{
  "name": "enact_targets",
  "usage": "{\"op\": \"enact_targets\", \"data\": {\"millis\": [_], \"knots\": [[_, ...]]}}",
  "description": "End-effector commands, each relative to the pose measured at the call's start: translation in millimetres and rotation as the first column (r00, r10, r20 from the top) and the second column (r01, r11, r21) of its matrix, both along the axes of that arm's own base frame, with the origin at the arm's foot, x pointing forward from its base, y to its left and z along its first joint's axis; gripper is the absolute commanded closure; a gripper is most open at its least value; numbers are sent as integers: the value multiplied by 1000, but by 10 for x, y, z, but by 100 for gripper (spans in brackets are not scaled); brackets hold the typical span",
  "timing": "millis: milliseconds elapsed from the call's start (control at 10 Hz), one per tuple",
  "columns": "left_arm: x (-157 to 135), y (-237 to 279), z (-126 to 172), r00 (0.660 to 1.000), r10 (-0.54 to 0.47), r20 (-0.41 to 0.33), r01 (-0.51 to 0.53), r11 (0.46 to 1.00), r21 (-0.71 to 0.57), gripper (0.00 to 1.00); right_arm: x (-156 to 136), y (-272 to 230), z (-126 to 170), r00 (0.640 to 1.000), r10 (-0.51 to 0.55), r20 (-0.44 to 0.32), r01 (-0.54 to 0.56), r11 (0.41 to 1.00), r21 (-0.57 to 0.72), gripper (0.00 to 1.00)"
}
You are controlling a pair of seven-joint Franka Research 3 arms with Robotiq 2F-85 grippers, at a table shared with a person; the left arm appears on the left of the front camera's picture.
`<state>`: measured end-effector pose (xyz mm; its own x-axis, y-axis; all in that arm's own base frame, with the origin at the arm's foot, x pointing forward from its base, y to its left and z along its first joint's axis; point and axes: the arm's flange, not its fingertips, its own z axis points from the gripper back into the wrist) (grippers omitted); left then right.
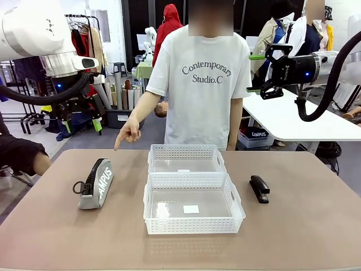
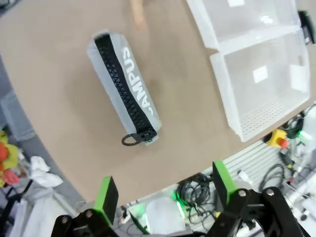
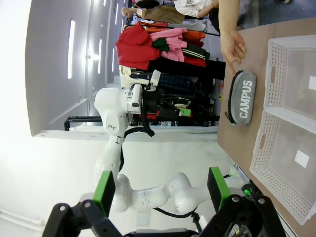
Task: Distribute items into two baskets.
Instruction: Pick up the Pencil pouch that the person points to.
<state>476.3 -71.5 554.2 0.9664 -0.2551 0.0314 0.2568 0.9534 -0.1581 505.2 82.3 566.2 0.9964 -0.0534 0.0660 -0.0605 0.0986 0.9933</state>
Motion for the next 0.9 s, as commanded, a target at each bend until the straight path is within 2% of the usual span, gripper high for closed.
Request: {"op": "enact_targets", "data": {"millis": [0, 300, 500, 600, 800], "knots": [[-73, -2, -29, 998, -8, -68, 9, 1000, 23, 0, 1, 3, 16, 1000, 0, 1, 0, 1000, 2, 0], [-49, -22, -50, 999, -12, -47, 12, 1000, 9, 0, 1, 3, 16, 1000, 0, 1, 0, 1000, 2, 0], [150, 97, -480, 994, 34, -107, -35, 999, -8, 0, 1, 3, 16, 1000, 0, 1, 0, 1000, 2, 0], [198, 144, -672, 990, 88, -111, -88, 996, 3, 0, 1, 3, 16, 1000, 0, 1, 0, 1000, 2, 0], [254, 195, -1023, 990, 119, -75, -122, 992, -36, 0, 1, 3, 16, 1000, 0, 1, 0, 1000, 2, 0]]}}
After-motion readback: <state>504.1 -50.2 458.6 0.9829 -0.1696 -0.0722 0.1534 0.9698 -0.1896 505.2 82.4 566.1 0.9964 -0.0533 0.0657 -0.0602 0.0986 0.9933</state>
